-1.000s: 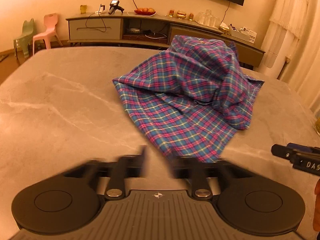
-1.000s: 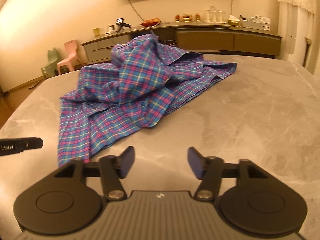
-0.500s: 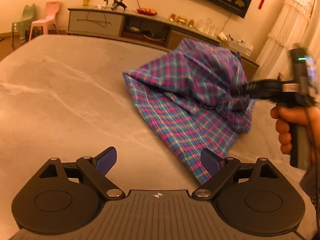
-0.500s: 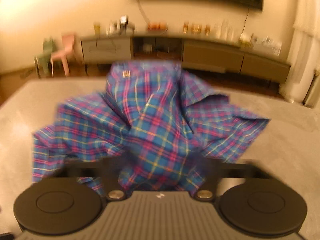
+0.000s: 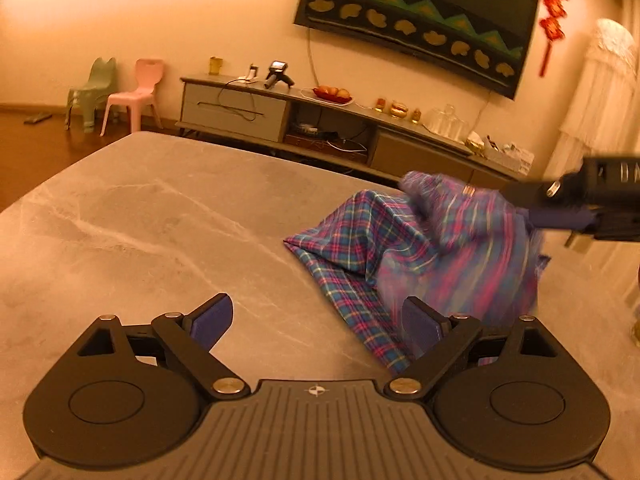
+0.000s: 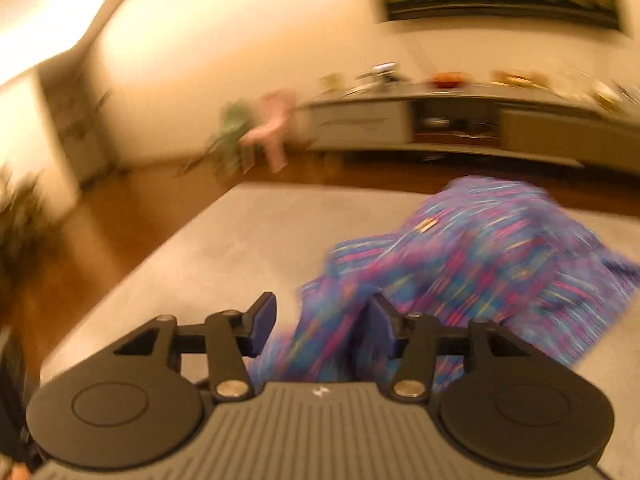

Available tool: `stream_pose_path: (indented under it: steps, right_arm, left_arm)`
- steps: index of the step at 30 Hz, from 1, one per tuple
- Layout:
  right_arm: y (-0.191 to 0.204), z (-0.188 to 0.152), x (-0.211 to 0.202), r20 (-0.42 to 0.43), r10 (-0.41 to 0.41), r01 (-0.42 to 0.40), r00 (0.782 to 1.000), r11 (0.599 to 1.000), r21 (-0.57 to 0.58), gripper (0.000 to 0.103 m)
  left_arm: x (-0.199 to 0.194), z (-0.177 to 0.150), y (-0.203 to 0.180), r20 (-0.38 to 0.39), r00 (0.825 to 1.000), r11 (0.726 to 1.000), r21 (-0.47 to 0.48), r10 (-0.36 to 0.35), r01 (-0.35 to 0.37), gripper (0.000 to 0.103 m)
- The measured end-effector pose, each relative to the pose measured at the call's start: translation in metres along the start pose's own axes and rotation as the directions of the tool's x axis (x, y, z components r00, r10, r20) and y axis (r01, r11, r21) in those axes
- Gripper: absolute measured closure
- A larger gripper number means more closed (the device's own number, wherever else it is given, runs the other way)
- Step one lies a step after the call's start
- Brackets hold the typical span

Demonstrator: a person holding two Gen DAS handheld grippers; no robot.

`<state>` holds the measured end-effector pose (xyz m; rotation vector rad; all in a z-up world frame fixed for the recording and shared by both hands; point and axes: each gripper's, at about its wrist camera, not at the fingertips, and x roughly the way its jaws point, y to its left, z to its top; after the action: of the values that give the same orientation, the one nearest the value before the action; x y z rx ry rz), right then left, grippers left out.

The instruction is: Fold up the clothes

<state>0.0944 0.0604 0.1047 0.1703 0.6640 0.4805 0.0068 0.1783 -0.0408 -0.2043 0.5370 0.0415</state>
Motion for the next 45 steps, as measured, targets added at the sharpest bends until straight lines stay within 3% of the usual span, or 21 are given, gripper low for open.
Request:
stream_pose_path:
  steps: [2, 5, 9, 12, 13, 14, 15, 16, 17, 21, 24, 25, 26, 28, 29, 30, 32, 35, 37, 40, 45]
  right_arm:
    - [-0.042, 0.005, -0.015, 0.071, -0.073, 0.061, 0.995, 0.986, 0.157, 0.039]
    - [-0.107, 0.007, -0.015, 0.052, -0.166, 0.139, 0.985, 0.93, 0.341, 0.032]
    - [-0.151, 0.002, 0.029, -0.043, -0.175, 0.178, 0.984, 0.907, 0.381, 0.028]
    - [-0.158, 0.008, 0.07, -0.074, -0.082, 0.104, 0.994, 0.922, 0.374, 0.027]
    - [-0.158, 0.009, 0.082, -0.083, -0.047, 0.074, 0.995, 0.927, 0.367, 0.031]
    - [-0.157, 0.007, 0.09, -0.099, -0.032, 0.066, 0.995, 0.933, 0.355, 0.057]
    - [-0.155, 0.006, 0.099, -0.128, -0.013, 0.057, 0.992, 0.938, 0.341, 0.078]
    - [-0.15, 0.006, 0.099, -0.151, -0.011, 0.061, 0.988, 0.943, 0.326, 0.099]
    - [-0.144, 0.007, 0.095, -0.162, -0.005, 0.056, 0.987, 0.948, 0.313, 0.1]
    - [-0.09, 0.019, 0.028, -0.035, 0.136, -0.121, 0.99, 0.955, 0.272, 0.1]
    - [-0.039, 0.035, -0.026, 0.079, 0.308, -0.318, 0.948, 0.923, 0.216, 0.096]
    - [-0.024, 0.041, -0.028, 0.095, 0.322, -0.335, 0.942, 0.926, 0.177, 0.082]
    - [-0.011, 0.046, -0.029, 0.103, 0.329, -0.341, 0.939, 0.93, 0.137, 0.054]
    - [-0.007, 0.049, -0.01, 0.066, 0.234, -0.239, 0.97, 0.967, 0.088, 0.037]
    - [-0.009, 0.048, 0.0, 0.045, 0.163, -0.166, 0.986, 0.983, 0.074, 0.038]
    - [-0.015, 0.042, 0.005, 0.028, 0.076, -0.078, 0.997, 0.995, 0.064, 0.038]
    - [-0.027, 0.023, 0.004, 0.024, -0.043, 0.042, 0.999, 0.999, 0.027, 0.038]
    - [-0.034, -0.012, -0.009, 0.032, -0.159, 0.162, 0.987, 0.979, -0.124, 0.036]
    - [-0.032, -0.033, -0.016, 0.039, -0.23, 0.231, 0.973, 0.933, -0.277, 0.035]
    - [-0.014, -0.053, -0.011, 0.051, -0.291, 0.278, 0.955, 0.824, -0.493, 0.031]
    - [0.003, -0.068, 0.047, 0.043, -0.328, 0.265, 0.944, 0.67, -0.694, 0.03]
  left_arm:
    - [0.0, -0.004, -0.009, 0.004, 1.0, 0.999, 0.05, -0.022, 0.022, 0.008]
    - [0.006, -0.017, -0.034, -0.026, 0.994, 0.982, 0.156, -0.102, 0.105, 0.005]
    - [0.024, -0.039, -0.072, -0.064, 0.984, 0.937, 0.299, -0.166, 0.178, 0.002]
    - [0.049, -0.048, -0.085, -0.088, 0.987, 0.926, 0.345, -0.134, 0.156, 0.006]
    - [0.057, -0.051, -0.09, -0.096, 0.988, 0.921, 0.36, -0.122, 0.149, 0.015]
    - [0.065, -0.053, -0.094, -0.104, 0.988, 0.916, 0.375, -0.111, 0.142, 0.057]
    - [0.069, -0.051, -0.091, -0.106, 0.989, 0.92, 0.366, -0.107, 0.139, 0.081]
    - [0.068, -0.044, -0.08, -0.109, 0.987, 0.931, 0.335, -0.116, 0.146, 0.084]
    - [0.063, -0.033, -0.067, -0.101, 0.987, 0.944, 0.291, -0.129, 0.153, 0.092]
    - [0.027, 0.029, 0.007, 0.039, 0.996, 0.996, 0.029, -0.085, 0.084, 0.093]
    - [0.021, 0.054, 0.053, 0.063, 0.998, 0.995, -0.098, 0.026, -0.019, 0.092]
    - [0.024, 0.056, 0.063, 0.047, 0.996, 0.991, -0.112, 0.072, -0.066, 0.092]
    - [0.027, 0.054, 0.07, 0.021, 0.995, 0.988, -0.116, 0.1, -0.097, 0.091]
    - [0.028, 0.045, 0.074, -0.03, 0.992, 0.988, -0.095, 0.122, -0.124, 0.085]
    - [0.024, 0.041, 0.072, -0.04, 0.992, 0.99, -0.068, 0.12, -0.122, 0.073]
    - [0.019, 0.038, 0.067, -0.035, 0.992, 0.992, -0.031, 0.121, -0.122, 0.053]
    - [0.009, 0.033, 0.053, -0.001, 0.992, 0.99, 0.053, 0.127, -0.127, 0.032]
    - [0.001, 0.024, 0.031, 0.032, 0.994, 0.976, 0.191, 0.102, -0.107, 0.022]
    - [-0.005, 0.012, 0.01, 0.041, 0.998, 0.947, 0.315, 0.051, -0.062, 0.017]
    - [-0.013, -0.014, -0.027, 0.053, 0.999, 0.859, 0.512, -0.009, -0.02, 0.014]
    - [0.008, -0.052, -0.058, -0.016, 0.999, 0.735, 0.677, -0.037, 0.038, 0.012]
